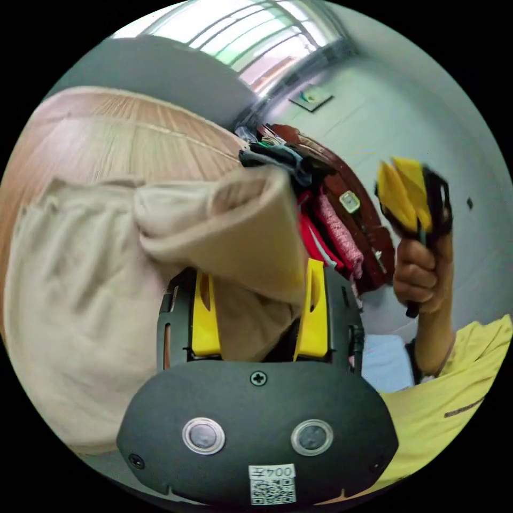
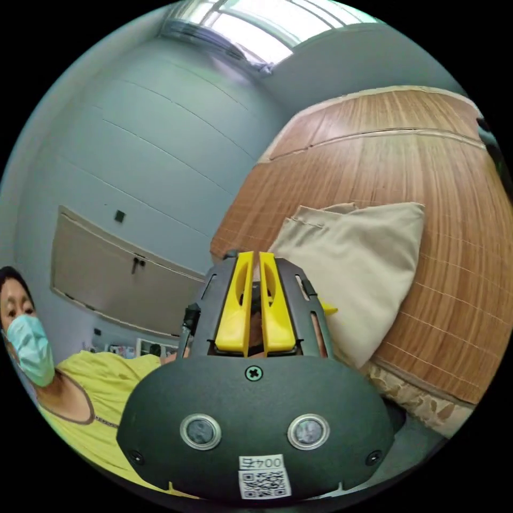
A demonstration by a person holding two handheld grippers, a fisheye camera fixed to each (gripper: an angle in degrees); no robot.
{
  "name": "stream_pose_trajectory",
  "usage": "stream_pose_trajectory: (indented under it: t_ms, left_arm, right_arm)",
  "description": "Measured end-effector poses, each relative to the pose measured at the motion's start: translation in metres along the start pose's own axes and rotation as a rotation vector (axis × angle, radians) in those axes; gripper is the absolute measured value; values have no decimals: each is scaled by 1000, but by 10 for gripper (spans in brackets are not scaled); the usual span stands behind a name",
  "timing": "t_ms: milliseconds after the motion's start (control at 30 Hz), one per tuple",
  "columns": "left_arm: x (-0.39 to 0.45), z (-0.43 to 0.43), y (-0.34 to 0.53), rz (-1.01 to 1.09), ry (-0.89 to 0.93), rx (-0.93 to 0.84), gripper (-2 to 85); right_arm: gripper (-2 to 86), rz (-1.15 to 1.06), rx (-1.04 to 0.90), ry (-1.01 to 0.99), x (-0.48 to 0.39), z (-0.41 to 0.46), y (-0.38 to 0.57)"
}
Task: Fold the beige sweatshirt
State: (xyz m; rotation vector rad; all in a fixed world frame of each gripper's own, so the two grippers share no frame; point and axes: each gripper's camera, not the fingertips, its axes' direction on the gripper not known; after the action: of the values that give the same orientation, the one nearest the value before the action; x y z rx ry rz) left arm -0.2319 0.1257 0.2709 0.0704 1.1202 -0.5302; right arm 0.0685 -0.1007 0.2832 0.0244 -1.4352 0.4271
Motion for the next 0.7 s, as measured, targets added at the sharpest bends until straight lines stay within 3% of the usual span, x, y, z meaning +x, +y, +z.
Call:
stream_pose_trajectory:
  t_ms: [67, 133, 333, 567, 700]
  left_arm:
    - [-50, -5, 14, -132, 197, 34, 253]
    - [-74, -12, 23, -191, 283, 75, 253]
    - [-122, -25, 19, -331, 376, 102, 241]
    - [-102, -32, -22, -239, 215, 2, 107]
    - [-65, -43, -57, -115, 150, -5, 76]
  right_arm:
    - [60, 14, 74, 97, 17, -8, 37]
    - [78, 17, 76, 244, 27, -5, 66]
    - [108, 28, 60, 517, 48, 31, 139]
    - [140, 127, 56, 570, 63, 73, 160]
    - [152, 128, 68, 568, 62, 83, 160]
